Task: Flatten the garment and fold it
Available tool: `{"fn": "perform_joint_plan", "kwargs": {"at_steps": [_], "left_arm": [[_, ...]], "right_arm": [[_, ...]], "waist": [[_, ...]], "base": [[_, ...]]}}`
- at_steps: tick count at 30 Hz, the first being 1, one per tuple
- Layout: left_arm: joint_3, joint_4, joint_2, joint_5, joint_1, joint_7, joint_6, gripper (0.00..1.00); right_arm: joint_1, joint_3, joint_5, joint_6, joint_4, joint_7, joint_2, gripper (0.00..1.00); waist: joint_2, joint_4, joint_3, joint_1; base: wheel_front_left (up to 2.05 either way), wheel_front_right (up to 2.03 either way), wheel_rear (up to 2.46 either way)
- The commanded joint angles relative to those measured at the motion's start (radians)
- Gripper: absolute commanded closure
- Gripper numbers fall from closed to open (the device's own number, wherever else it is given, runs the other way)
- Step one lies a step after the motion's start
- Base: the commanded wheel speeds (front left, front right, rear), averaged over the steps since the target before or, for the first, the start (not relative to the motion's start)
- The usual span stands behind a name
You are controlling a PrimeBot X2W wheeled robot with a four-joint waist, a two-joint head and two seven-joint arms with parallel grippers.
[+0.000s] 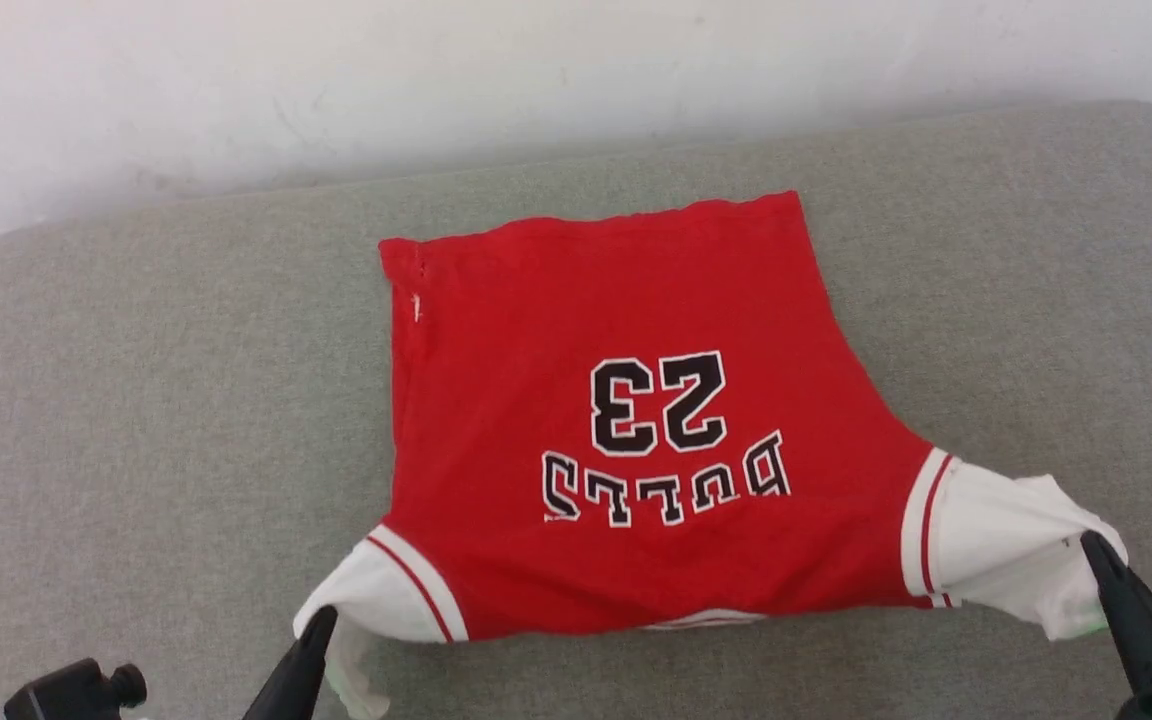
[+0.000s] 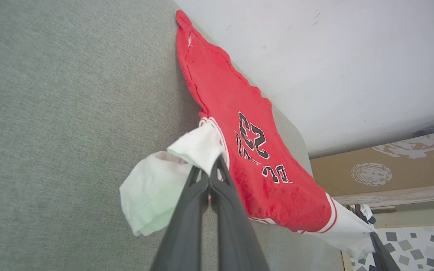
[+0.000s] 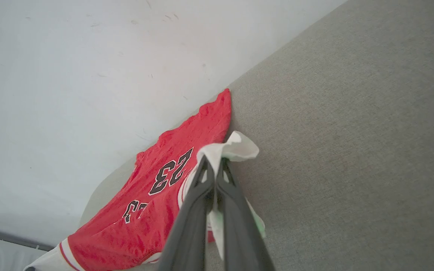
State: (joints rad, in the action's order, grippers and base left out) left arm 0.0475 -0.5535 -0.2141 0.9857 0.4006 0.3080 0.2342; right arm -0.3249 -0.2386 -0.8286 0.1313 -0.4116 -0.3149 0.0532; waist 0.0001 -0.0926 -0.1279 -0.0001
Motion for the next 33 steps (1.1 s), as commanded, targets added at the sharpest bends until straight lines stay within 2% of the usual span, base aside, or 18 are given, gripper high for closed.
{"fn": "perform_joint_plan", "kwargs": {"at_steps": [1, 5, 11, 15, 17, 21, 27, 32, 33], "left_arm": [[-0.003, -0.007, -0.003, 0.002, 0.009, 0.000, -0.008, 1.00], [0.008, -0.010, -0.001, -0.003, 0.017, -0.003, -0.011, 1.00], [0.054, 0.021, -0.018, -0.052, -0.042, 0.011, -0.015, 1.00], [0.086, 0.062, -0.020, -0.084, -0.110, 0.021, -0.012, 1.00], [0.097, 0.084, -0.022, -0.100, -0.142, 0.023, -0.010, 1.00], [0.120, 0.120, -0.024, -0.128, -0.189, 0.028, -0.010, 1.00], [0.129, 0.133, -0.018, -0.137, -0.217, 0.021, -0.010, 1.00], [0.123, 0.139, -0.009, -0.137, -0.215, 0.005, -0.007, 1.00], [0.123, 0.141, -0.008, -0.137, -0.212, 0.002, -0.007, 1.00]], "right_arm": [[-0.010, -0.003, -0.005, -0.001, -0.009, -0.001, -0.003, 1.00], [-0.026, -0.014, -0.002, -0.001, 0.000, -0.010, -0.003, 1.00], [0.022, -0.017, 0.103, -0.001, 0.073, -0.025, -0.003, 1.00], [0.084, -0.001, 0.192, -0.001, 0.157, -0.023, -0.003, 1.00], [0.115, 0.019, 0.271, -0.001, 0.198, -0.020, -0.003, 1.00], [0.169, 0.047, 0.360, -0.001, 0.323, 0.003, -0.003, 1.00], [0.224, 0.074, 0.433, -0.001, 0.473, 0.029, -0.003, 1.00], [0.249, 0.089, 0.439, -0.001, 0.553, 0.053, -0.003, 1.00], [0.249, 0.092, 0.435, -0.001, 0.558, 0.057, -0.003, 0.90]], "waist": [[-0.0001, -0.001, 0.000, 0.0001], [-0.0001, -0.002, -0.013, 0.0001], [-0.0001, 0.011, -0.061, 0.0001], [-0.0001, 0.021, -0.087, 0.0001], [-0.0001, 0.026, -0.099, 0.0001], [-0.0001, 0.038, -0.113, 0.0001], [-0.0001, 0.047, -0.117, 0.0001], [-0.0001, 0.043, -0.099, 0.0001], [-0.0001, 0.042, -0.095, 0.0001]], "base": [[0.00, 0.00, 0.00], [0.00, 0.00, 0.00], [0.00, 0.00, 0.00], [0.00, 0.00, 0.00], [0.00, 0.00, 0.00], [0.00, 0.00, 0.00], [0.00, 0.00, 0.00], [0.00, 0.00, 0.00], [0.00, 0.00, 0.00]]}}
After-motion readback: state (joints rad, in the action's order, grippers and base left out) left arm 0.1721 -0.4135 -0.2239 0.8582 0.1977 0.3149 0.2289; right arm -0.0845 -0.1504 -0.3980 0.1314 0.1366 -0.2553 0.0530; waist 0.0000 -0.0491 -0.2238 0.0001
